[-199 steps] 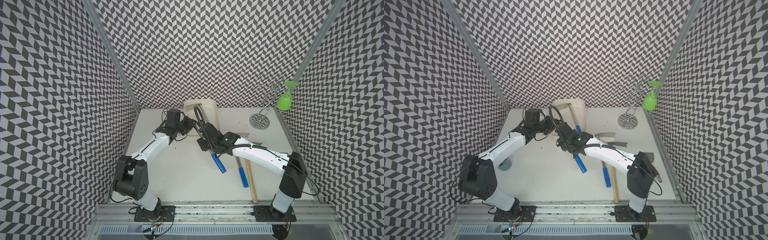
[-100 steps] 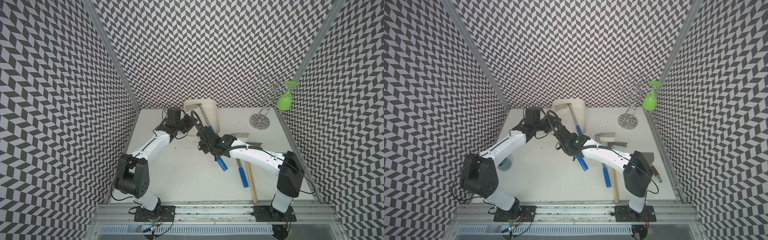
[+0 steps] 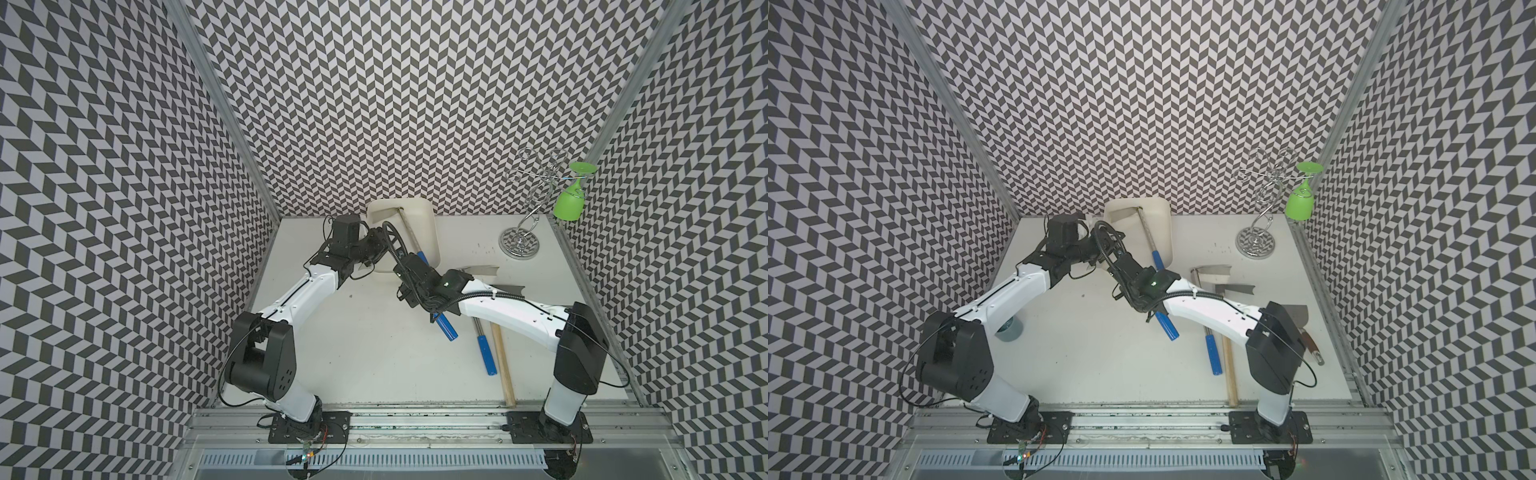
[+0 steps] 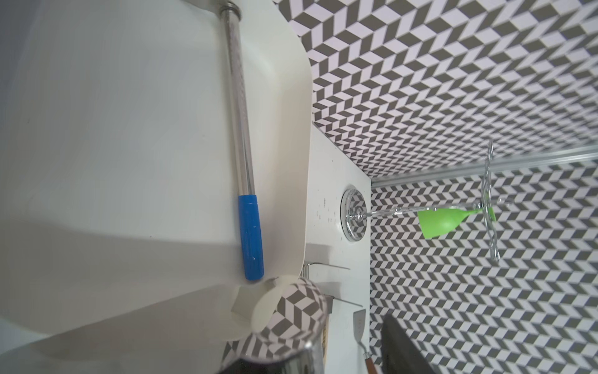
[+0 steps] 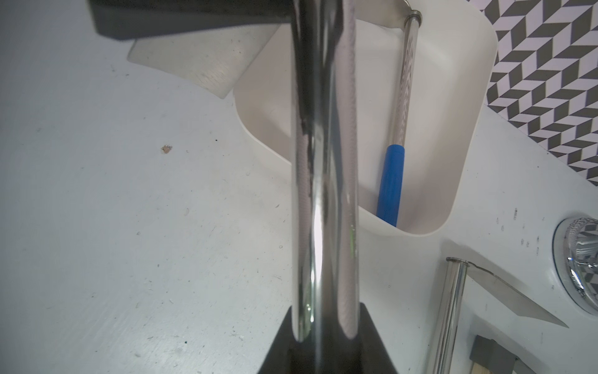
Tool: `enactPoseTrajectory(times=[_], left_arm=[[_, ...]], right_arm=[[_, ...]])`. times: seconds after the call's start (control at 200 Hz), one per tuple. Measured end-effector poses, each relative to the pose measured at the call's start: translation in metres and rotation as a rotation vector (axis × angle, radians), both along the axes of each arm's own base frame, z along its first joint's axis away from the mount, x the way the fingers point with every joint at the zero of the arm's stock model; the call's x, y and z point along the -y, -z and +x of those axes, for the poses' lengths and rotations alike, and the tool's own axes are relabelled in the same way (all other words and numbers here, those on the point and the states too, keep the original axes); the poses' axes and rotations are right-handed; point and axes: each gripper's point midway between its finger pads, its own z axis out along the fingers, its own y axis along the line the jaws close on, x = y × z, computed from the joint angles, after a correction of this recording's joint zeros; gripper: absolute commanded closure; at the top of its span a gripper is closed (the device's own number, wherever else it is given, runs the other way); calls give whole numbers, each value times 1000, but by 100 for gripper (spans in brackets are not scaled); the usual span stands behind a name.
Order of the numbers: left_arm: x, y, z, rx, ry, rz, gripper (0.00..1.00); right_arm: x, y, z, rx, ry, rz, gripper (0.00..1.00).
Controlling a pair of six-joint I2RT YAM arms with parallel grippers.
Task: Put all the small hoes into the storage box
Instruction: Pick up the hoe from the center of the board, then move the storage box to the center of the board.
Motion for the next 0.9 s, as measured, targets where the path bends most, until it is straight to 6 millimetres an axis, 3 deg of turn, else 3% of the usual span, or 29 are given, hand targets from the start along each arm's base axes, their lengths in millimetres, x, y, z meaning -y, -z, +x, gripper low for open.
enactPoseTrajectory(times=[0.145,0.24,0.446,0.571,0.646,0.716,0.821,0.901], left_arm=[[-3,-20,-3,86,9,-1,31],[-5,-45,-6,171,22,-13,30],[-31,-123,-28,400,-11,-26,30],[-55,-142,-23,443,-107,34,31],[-63,-130,-12,407,-152,91,33],[-62,-102,8,335,-158,168,37],[-44,-30,49,192,-110,389,38],[-22,28,65,115,-28,581,38]], right_arm=[[-2,-13,6,-48,8,80,100],[2,-26,18,-85,27,156,100],[39,-17,47,-209,147,243,100],[66,-7,60,-275,230,275,100],[81,-6,67,-294,275,294,100],[92,-11,74,-296,307,315,100],[102,-24,86,-275,336,352,100],[104,-34,91,-256,345,373,100]])
